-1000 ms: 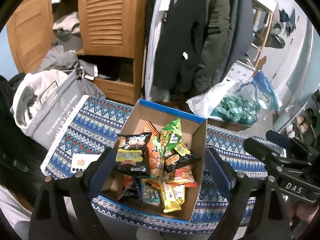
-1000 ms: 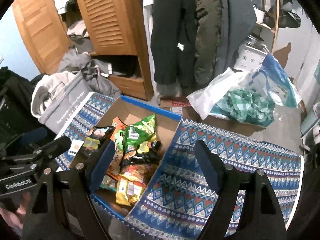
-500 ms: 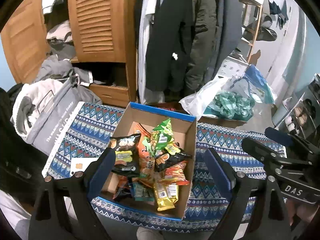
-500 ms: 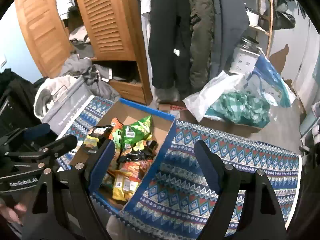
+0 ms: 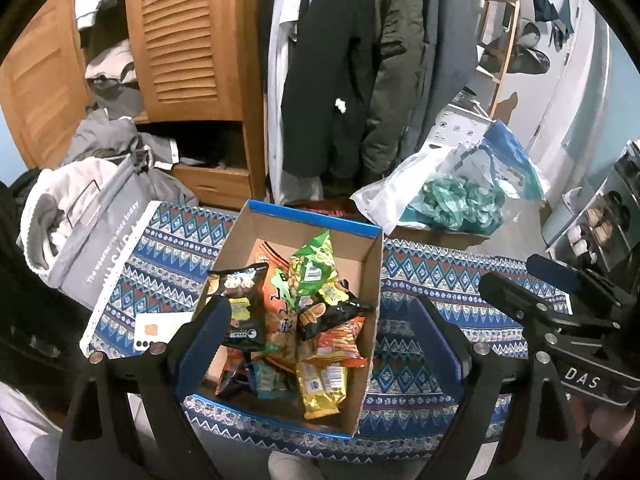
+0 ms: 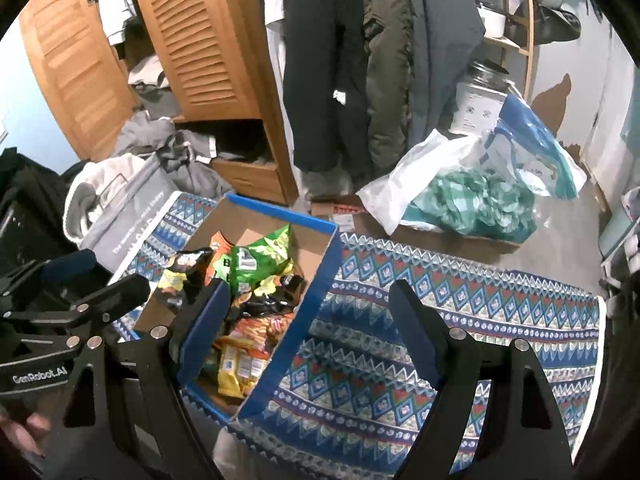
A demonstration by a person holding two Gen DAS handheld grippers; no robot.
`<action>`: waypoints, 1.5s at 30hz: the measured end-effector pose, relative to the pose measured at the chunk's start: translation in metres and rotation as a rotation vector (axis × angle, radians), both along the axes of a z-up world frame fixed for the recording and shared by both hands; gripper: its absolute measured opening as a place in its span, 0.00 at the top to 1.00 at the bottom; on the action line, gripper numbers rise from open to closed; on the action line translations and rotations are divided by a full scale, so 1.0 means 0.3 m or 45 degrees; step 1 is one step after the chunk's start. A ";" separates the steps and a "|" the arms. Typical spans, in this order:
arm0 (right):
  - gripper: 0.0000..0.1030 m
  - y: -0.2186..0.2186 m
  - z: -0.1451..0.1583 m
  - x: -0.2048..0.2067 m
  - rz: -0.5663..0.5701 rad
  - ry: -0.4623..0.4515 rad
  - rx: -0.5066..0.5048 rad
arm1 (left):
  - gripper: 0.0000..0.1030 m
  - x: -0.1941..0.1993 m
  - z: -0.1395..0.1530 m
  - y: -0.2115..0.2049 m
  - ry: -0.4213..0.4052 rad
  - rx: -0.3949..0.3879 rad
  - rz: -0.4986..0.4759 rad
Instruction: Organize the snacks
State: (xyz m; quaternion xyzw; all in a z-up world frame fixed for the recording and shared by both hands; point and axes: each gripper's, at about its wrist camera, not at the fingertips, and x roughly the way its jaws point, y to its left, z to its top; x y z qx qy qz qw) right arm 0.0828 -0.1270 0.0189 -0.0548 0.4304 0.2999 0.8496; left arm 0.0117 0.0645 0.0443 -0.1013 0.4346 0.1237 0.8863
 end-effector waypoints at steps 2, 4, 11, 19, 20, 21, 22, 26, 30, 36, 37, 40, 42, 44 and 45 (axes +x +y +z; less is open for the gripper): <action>0.21 0.000 0.000 0.000 0.000 0.000 0.001 | 0.11 0.000 -0.002 0.002 0.001 0.003 0.005; 0.21 0.001 -0.001 0.000 -0.001 -0.001 0.000 | 0.11 0.001 -0.004 0.004 0.003 0.008 0.010; 0.21 -0.002 -0.001 -0.002 0.002 0.002 0.000 | 0.11 0.007 -0.013 0.013 0.022 -0.006 0.015; 0.21 -0.001 -0.001 -0.006 0.002 0.002 -0.002 | 0.11 0.006 -0.013 0.006 0.021 0.002 0.009; 0.21 -0.001 -0.001 -0.006 0.002 0.002 -0.002 | 0.11 0.005 -0.013 0.004 0.021 0.005 0.007; 0.21 -0.001 -0.001 -0.006 0.000 0.002 -0.003 | 0.11 0.005 -0.013 0.003 0.021 0.005 0.010; 0.21 -0.001 -0.001 -0.007 0.001 0.003 -0.004 | 0.11 0.005 -0.013 0.003 0.022 0.005 0.010; 0.21 -0.001 -0.001 -0.006 -0.002 0.003 -0.003 | 0.11 0.004 -0.010 -0.001 0.023 0.001 0.008; 0.21 -0.003 -0.005 -0.008 -0.007 0.005 -0.005 | 0.11 0.003 -0.007 -0.007 0.017 -0.015 -0.002; 0.21 -0.006 -0.004 -0.006 -0.005 0.005 -0.004 | 0.11 0.005 -0.007 -0.015 0.028 -0.018 -0.012; 0.21 -0.006 -0.004 -0.008 -0.004 0.005 -0.003 | 0.11 0.005 -0.007 -0.016 0.029 -0.016 -0.013; 0.21 -0.005 -0.004 -0.006 -0.006 0.005 -0.004 | 0.11 0.004 -0.008 -0.016 0.032 -0.019 -0.011; 0.21 -0.005 -0.004 -0.006 -0.008 0.005 -0.004 | 0.11 0.003 -0.011 -0.016 0.037 -0.024 -0.012; 0.21 -0.006 -0.003 -0.006 -0.006 0.006 -0.004 | 0.11 0.002 -0.013 -0.016 0.040 -0.025 -0.011; 0.21 -0.008 -0.006 -0.006 -0.008 0.007 -0.004 | 0.11 0.003 -0.014 -0.015 0.042 -0.025 -0.013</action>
